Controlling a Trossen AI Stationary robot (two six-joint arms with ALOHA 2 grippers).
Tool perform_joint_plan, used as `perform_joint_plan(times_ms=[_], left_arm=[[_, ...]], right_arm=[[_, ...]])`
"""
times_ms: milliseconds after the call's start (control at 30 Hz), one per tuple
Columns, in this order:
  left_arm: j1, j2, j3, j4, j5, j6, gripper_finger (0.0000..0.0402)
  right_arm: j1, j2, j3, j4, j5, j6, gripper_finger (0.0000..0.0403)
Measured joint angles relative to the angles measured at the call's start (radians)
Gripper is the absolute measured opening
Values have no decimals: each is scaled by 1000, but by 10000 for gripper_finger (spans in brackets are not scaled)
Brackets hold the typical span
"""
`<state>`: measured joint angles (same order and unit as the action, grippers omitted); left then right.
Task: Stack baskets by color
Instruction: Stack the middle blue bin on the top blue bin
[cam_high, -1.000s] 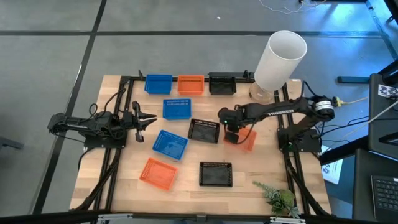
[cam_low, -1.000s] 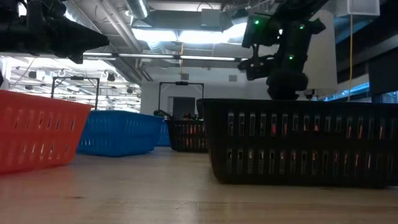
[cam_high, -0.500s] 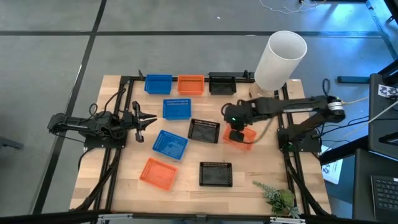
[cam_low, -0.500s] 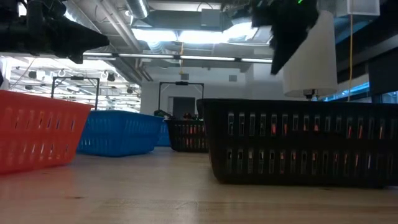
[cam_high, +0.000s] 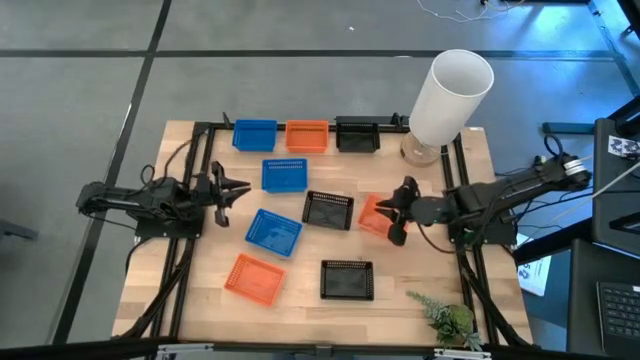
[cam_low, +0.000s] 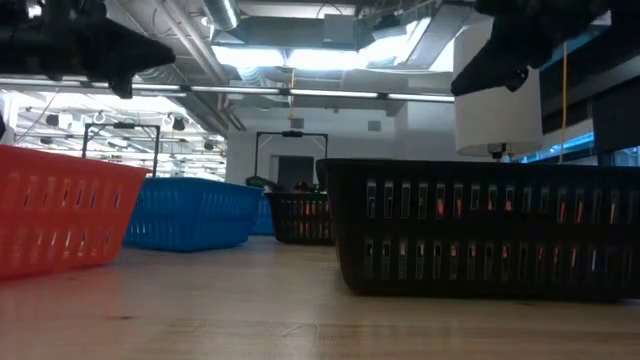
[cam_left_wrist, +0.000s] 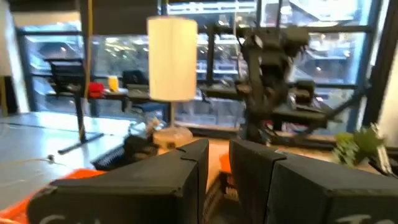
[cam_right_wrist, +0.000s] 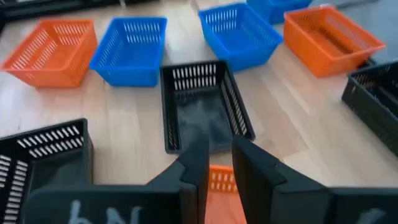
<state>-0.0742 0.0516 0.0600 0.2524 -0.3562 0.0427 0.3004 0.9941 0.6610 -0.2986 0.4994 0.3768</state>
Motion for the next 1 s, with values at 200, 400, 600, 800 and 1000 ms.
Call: perform_joint_plan(times_ms=[200,400,600,800,1000], left_arm=[[0,94,205,-238,-162,-59,57],[1,307,448,-551,-315,-242,57],[66,577,671,-768,-333,-394,57],[203,852,863,-956,-284,-456,57],[323,1023,991,-1011,-206,-453,57]], right_arm=[[10,-59,-140,175,62,-41,70],[10,-83,-223,285,83,-40,70],[10,-87,-232,303,109,-39,70],[10,-88,-232,303,73,-5,70],[10,-91,-232,302,49,-17,70]])
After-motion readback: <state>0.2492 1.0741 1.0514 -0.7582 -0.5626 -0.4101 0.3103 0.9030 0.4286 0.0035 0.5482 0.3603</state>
